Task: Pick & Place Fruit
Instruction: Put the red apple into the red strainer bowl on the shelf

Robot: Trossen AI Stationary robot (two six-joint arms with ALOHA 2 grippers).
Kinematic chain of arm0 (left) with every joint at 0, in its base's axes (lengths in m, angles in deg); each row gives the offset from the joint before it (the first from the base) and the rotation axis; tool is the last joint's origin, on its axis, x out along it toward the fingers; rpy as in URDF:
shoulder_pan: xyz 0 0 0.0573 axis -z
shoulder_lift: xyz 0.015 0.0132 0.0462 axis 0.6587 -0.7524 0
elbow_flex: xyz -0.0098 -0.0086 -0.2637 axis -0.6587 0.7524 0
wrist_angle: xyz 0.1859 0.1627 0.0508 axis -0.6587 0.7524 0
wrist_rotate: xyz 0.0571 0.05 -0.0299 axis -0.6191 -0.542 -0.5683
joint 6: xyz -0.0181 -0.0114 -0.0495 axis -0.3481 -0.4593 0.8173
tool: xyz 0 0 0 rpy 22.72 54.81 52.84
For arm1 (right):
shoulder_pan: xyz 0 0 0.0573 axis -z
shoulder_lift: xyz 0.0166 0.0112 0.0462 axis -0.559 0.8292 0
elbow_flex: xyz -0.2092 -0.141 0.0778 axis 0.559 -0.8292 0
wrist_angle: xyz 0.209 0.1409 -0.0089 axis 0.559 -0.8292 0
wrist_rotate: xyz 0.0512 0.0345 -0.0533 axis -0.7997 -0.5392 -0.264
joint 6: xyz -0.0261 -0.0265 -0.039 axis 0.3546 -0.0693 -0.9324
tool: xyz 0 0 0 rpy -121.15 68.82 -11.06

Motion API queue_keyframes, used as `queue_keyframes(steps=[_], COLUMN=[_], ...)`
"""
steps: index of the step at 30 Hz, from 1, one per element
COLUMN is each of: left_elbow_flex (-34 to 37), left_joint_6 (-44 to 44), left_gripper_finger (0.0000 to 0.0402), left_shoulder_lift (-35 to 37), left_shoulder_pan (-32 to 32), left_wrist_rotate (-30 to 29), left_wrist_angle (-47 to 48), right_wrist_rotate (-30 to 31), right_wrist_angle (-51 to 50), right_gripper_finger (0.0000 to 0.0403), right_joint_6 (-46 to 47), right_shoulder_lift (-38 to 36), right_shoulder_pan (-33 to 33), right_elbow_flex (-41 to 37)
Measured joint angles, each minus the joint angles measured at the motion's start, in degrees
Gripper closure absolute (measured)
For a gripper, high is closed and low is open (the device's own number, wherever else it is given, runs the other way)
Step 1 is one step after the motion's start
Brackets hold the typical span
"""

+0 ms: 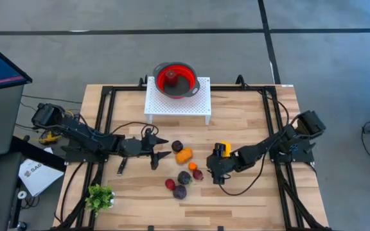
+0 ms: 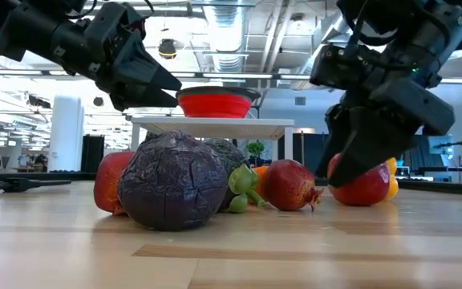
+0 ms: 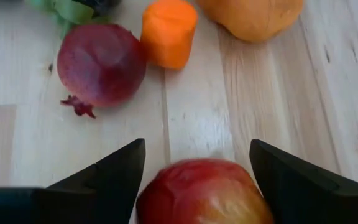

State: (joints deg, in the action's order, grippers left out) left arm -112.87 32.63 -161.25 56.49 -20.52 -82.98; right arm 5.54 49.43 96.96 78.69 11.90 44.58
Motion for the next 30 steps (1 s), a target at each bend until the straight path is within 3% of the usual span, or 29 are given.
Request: queue_keyframes(steps=[9,17,25,30], left_elbow_flex=[0.0,0.0,0.0,0.0], left_joint_6=[-0.1,0.0,0.1,0.1], left_gripper_finger=[0.0155,0.0162,0.0171,0.0171], left_shoulder_lift=[0.0,0.0,0.0,0.0], left_shoulder_pan=[0.0,0.0,0.0,0.0], left_wrist_rotate=[0.0,0.0,-0.3,-0.3], left_wrist_angle=[-0.1,-0.4,-0.8,-0.8], right_wrist_rotate=[0.0,-0.3,-1.0,-0.9], right_wrist_angle=[-3.6,-2.3,13.9,26.6], right_gripper_finger=[0.0144,0.0202,0.0177,0.0196], right_joint_6=[5.0,5.2,-4.3,-14.0], right_shoulder_lift=[-0.6,-0.6,-0.6,-0.9], right_shoulder_pan=[-0.3,-1.3,-0.8,1.8], right_elbow_flex=[0.0,0.0,0.0,0.0])
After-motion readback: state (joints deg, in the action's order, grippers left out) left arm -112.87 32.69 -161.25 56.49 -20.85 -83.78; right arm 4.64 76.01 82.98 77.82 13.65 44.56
